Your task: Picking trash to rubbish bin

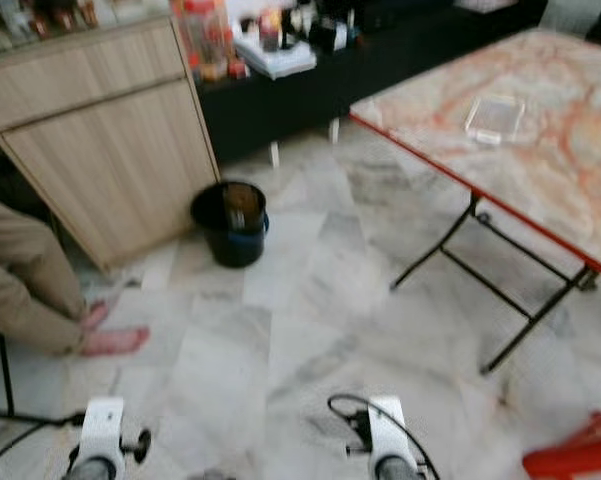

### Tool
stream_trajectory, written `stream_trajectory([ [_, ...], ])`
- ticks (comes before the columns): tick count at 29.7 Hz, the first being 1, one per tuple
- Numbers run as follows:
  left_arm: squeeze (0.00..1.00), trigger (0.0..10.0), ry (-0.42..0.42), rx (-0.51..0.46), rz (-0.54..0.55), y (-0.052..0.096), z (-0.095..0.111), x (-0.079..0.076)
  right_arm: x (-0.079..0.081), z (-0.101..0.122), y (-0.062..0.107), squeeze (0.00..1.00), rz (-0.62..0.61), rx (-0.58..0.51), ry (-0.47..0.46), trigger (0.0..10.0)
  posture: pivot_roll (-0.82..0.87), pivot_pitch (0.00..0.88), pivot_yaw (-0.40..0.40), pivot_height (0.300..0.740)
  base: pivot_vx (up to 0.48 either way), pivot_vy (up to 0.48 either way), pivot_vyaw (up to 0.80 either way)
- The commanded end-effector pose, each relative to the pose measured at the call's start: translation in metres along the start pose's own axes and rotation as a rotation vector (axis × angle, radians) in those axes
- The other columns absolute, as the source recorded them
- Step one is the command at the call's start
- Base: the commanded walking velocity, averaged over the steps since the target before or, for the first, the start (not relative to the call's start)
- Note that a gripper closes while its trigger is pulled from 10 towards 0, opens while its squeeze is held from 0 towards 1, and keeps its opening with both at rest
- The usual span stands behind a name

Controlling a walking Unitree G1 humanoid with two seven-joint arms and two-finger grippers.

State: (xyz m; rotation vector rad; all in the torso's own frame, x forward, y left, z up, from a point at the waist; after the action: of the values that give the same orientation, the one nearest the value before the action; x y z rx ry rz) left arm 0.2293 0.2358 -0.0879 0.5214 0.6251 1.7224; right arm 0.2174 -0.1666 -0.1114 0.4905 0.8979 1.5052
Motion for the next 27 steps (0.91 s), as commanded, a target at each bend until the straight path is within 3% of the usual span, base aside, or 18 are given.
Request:
stream_trajectory([
  [1,0.00,10.0,0.000,0.018,0.018,0.0012,-0.0042,0.0063,0.0055,0.0069,-0.0008,0.00,0.016,-0.023,0.018,10.0,0.11,0.166,0.019,0.740,0.409,0.000,0.00],
  [6,0.00,10.0,-0.001,0.020,0.020,0.0013,-0.0045,0.0069,0.0047,0.0071,-0.0007,0.00,0.011,-0.027,0.025,10.0,0.12,0.167,0.020,0.740,0.408,0.000,0.60],
  [21,0.00,10.0,-0.010,0.035,0.018,0.0025,-0.0088,0.0080,0.0038,0.0089,-0.0010,0.00,0.000,-0.031,-0.009,10.0,0.12,0.160,0.029,0.740,0.408,0.000,0.00],
  [27,0.00,10.0,-0.033,0.027,-0.008,-0.0012,-0.0002,0.0028,0.0018,0.0145,-0.0020,0.00,-0.011,-0.043,-0.031,10.0,0.10,0.140,0.056,0.740,0.407,0.000,0.00],
])
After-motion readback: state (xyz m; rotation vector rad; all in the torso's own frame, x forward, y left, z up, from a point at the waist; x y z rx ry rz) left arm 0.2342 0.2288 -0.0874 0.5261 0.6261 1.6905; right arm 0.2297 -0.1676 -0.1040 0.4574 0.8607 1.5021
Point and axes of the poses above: a point about 5 cm out from each wrist's last joint towards the gripper, its own y axis pointing back from the gripper into the wrist, its own z axis along the axis of the wrist's last joint, x = y × z, the point moved 4 cm from there along -y, pointing out of the wrist towards the gripper, and after that the axes turned 10 degrees about y, right-handed, at the moved point
